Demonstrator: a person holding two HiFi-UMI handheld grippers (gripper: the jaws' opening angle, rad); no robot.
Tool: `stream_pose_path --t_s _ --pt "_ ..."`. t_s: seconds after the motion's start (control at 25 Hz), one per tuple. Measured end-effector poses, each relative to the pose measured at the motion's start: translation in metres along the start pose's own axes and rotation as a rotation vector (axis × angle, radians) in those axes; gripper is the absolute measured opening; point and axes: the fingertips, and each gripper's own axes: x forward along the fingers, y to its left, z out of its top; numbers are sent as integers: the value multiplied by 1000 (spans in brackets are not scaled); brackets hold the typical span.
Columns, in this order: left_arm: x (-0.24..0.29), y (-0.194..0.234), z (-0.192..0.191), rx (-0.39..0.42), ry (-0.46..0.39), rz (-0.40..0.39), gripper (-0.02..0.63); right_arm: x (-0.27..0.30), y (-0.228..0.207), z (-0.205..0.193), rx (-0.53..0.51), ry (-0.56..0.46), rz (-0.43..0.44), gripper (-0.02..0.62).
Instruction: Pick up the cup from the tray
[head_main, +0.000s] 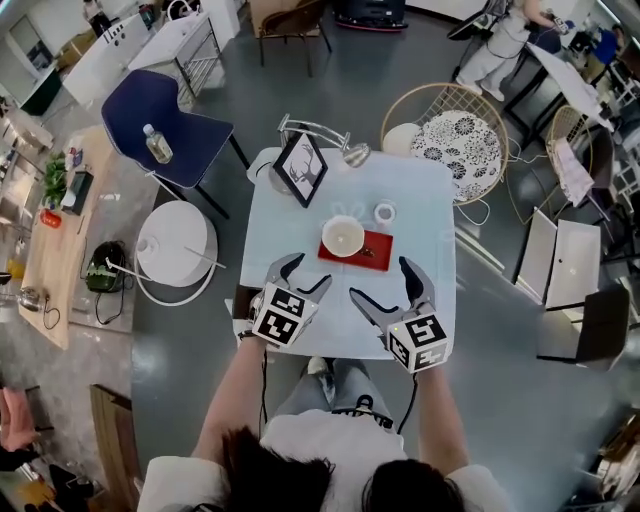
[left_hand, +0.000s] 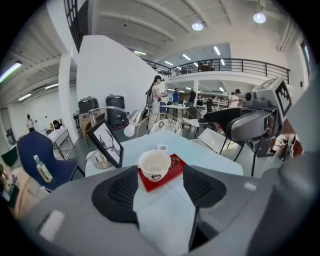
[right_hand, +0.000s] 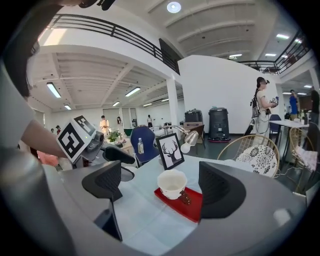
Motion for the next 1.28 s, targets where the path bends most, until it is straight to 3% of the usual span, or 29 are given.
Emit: stream_pose_path --t_s 0.2,0.4,0.6,0.8,1.0,1.16,1.28 --pt "38 12 -7 56 52 -2 265 36 -16 -18 -44 73 53 509" --pt "71 25 -27 123 156 -4 265 72 -30 -46 -74 140 88 511" --pt "96 32 -49 240 249 -2 265 100 -39 -74 -144 235 128 512" --pt "118 34 -45 245 221 -33 265 124 -53 -93 -198 289 153 512" --pt "130 37 -48 311 230 -74 270 141 -55 -99 -248 319 192 512" --pt "135 35 -52 312 249 -144 270 151 -51 -103 -289 338 249 511" --pt "142 27 -50 343 249 -192 270 155 -53 -102 -323 342 279 473"
